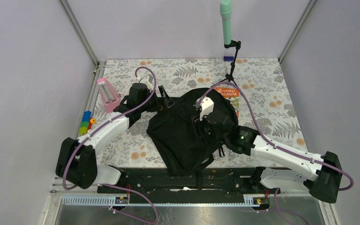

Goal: Pack the student bag
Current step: Zip the student bag at the center of the board, then adjust the student bag at the center of the board.

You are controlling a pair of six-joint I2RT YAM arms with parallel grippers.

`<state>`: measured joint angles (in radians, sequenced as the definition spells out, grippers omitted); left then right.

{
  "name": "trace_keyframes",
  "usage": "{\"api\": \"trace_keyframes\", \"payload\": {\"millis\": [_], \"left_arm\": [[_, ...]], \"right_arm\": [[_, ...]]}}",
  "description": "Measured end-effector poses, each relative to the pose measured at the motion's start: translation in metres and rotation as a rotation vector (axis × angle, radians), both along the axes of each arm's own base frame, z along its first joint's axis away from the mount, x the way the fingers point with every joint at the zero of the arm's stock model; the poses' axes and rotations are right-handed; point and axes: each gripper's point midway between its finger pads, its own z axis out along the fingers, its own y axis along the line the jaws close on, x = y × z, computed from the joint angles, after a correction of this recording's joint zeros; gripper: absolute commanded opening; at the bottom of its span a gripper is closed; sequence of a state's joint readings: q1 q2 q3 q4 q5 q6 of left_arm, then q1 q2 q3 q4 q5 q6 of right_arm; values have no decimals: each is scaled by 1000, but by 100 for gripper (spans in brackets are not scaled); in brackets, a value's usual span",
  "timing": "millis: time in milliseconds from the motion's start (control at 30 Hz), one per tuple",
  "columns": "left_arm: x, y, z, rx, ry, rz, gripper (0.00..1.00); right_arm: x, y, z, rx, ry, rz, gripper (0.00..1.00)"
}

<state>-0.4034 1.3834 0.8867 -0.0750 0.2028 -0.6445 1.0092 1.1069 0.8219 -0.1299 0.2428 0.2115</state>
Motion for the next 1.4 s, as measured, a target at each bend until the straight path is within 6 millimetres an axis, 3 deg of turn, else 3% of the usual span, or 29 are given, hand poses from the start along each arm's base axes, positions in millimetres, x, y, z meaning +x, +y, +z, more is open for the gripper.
{"api": "trace_keyframes", "payload": {"millis": [133,233,333,467,633,800,967,1067,1167,1300,1400], "left_arm": [[-19,-5,34,58,-131,-83,97],[-45,-28,67,97,-263,-187,97],[-70,-50,85,120,-352,-275,97],[-105,-76,81,161,-403,-386,98],[-142,-87,40,208,-339,-440,98],[-149,-65,-3,220,-193,-286,99],[-148,-32,4,152,-156,-80,99],[-146,-18,9,126,-132,7,99],[-143,3,-3,144,-69,93,99],[-139,38,-33,123,13,213,98],[-144,53,-61,94,95,254,98]], "right_arm": [[0,-7,23,41,-22,-24,80],[0,-31,30,51,-3,-85,84],[8,-65,35,74,15,-193,87],[7,-107,23,88,60,-317,89],[-5,-153,-15,105,169,-479,92],[-24,-175,-60,139,290,-598,93],[-26,-170,-86,236,341,-647,93],[-21,-166,-91,270,349,-663,91],[-13,-161,-91,298,352,-677,89],[-4,-156,-90,336,342,-685,78],[0,-153,-89,358,335,-687,74]]}}
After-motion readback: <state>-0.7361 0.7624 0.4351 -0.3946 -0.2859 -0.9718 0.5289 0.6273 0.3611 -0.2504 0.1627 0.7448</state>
